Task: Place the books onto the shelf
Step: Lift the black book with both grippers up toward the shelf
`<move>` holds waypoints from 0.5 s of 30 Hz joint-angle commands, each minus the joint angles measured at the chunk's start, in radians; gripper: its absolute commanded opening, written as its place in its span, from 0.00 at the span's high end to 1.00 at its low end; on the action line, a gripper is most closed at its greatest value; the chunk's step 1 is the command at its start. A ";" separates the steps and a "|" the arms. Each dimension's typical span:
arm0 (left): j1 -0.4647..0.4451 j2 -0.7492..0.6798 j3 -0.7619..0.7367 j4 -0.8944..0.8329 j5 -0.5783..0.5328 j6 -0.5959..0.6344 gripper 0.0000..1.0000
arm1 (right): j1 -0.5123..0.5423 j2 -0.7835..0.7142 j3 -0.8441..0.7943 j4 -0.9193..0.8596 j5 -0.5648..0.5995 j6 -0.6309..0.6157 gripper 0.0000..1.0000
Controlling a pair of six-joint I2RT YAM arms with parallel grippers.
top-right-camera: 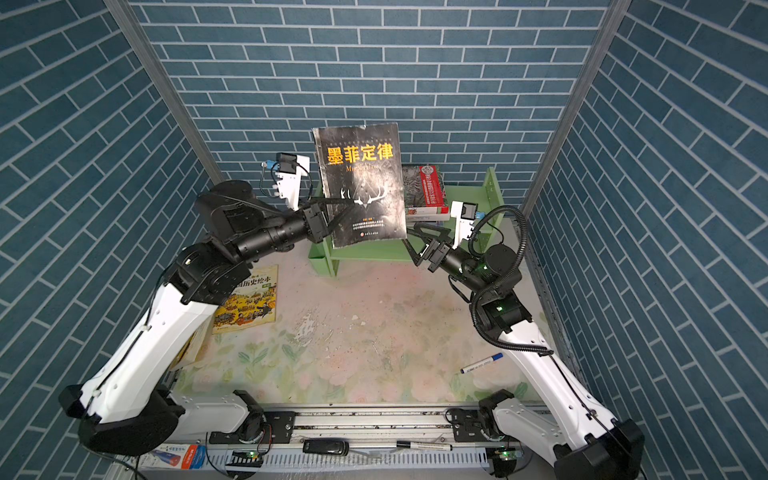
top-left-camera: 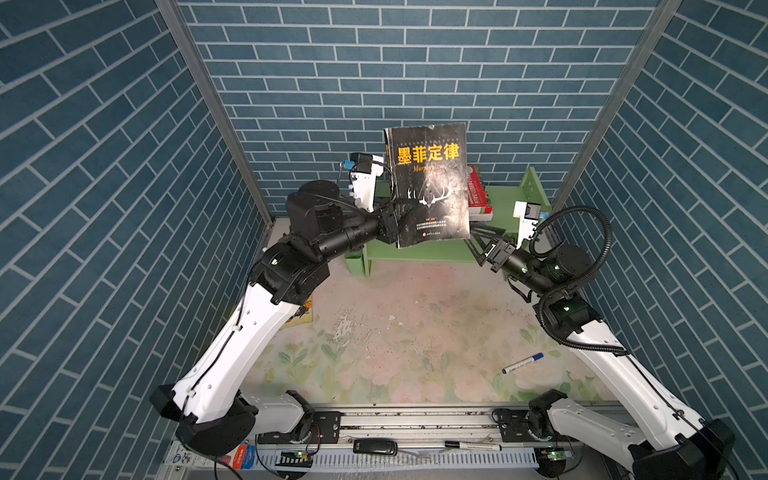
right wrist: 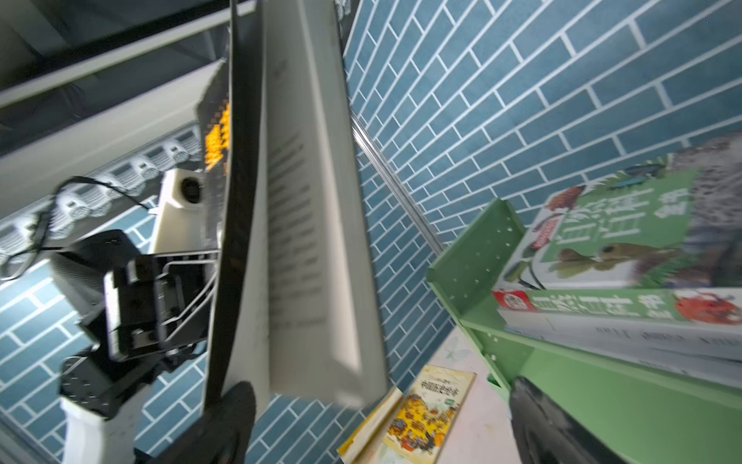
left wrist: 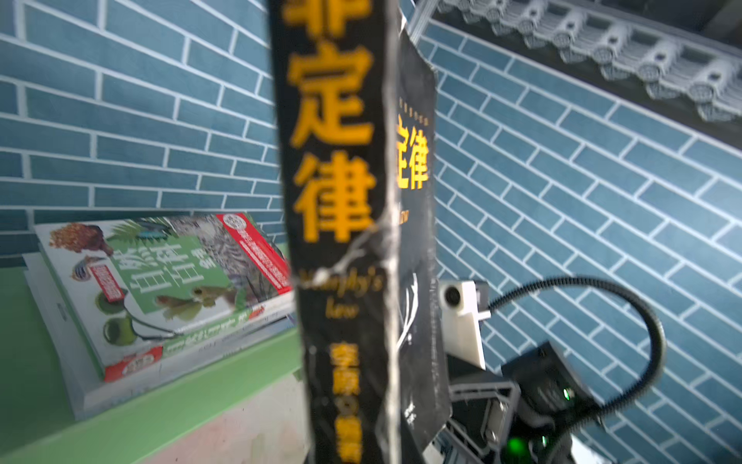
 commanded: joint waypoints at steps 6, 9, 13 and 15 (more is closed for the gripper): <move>0.011 0.103 0.054 0.364 -0.127 -0.208 0.96 | 0.017 0.131 -0.023 0.421 0.001 0.243 0.02; 0.011 0.128 0.060 0.408 -0.121 -0.246 0.96 | 0.040 0.193 0.021 0.478 -0.006 0.269 0.02; 0.011 0.137 0.033 0.458 -0.113 -0.282 0.95 | 0.064 0.264 0.090 0.506 -0.003 0.287 0.02; 0.010 0.131 0.016 0.472 -0.115 -0.283 0.94 | 0.069 0.291 0.115 0.508 0.004 0.302 0.02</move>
